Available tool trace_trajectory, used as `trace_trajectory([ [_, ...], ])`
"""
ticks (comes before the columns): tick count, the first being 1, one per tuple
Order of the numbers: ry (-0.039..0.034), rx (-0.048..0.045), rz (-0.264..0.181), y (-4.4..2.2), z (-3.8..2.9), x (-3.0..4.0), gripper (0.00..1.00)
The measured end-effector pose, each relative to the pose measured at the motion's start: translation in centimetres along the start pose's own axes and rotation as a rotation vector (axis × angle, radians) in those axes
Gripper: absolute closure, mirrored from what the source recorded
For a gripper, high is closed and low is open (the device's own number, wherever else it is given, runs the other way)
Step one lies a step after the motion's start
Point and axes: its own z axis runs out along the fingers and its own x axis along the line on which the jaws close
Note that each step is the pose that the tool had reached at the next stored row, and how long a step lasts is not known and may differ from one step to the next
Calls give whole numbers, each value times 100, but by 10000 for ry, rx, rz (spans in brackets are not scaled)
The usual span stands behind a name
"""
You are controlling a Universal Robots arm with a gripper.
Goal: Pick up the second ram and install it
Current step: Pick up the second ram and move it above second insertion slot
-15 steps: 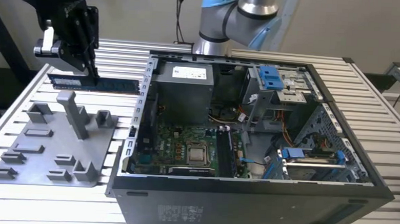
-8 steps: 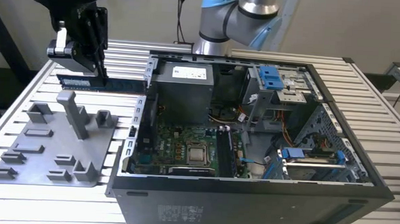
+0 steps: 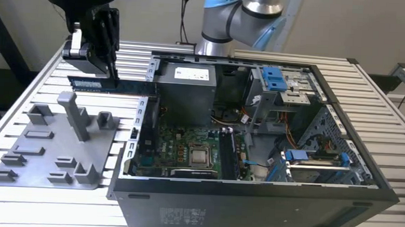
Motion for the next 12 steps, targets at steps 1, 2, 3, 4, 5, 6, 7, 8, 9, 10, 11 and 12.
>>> trace_trajectory([
  [1,0,-1,0,-19,1,0,86],
  [2,0,0,-1,-39,2,-1,86],
  [3,1,-1,0,-60,2,-1,86],
  [4,0,0,-1,-80,4,-2,86],
  [5,-1,0,0,-101,5,-2,86],
  [6,0,0,0,-123,6,-3,86],
  [7,-1,0,0,-143,7,-3,86],
  [8,0,0,1,-164,7,-3,86],
  [9,0,-1,0,-184,8,-4,86],
  [10,0,0,0,-204,9,-4,86],
  [11,0,0,0,-223,10,-5,86],
  [12,0,-1,-1,-245,11,-5,86],
])
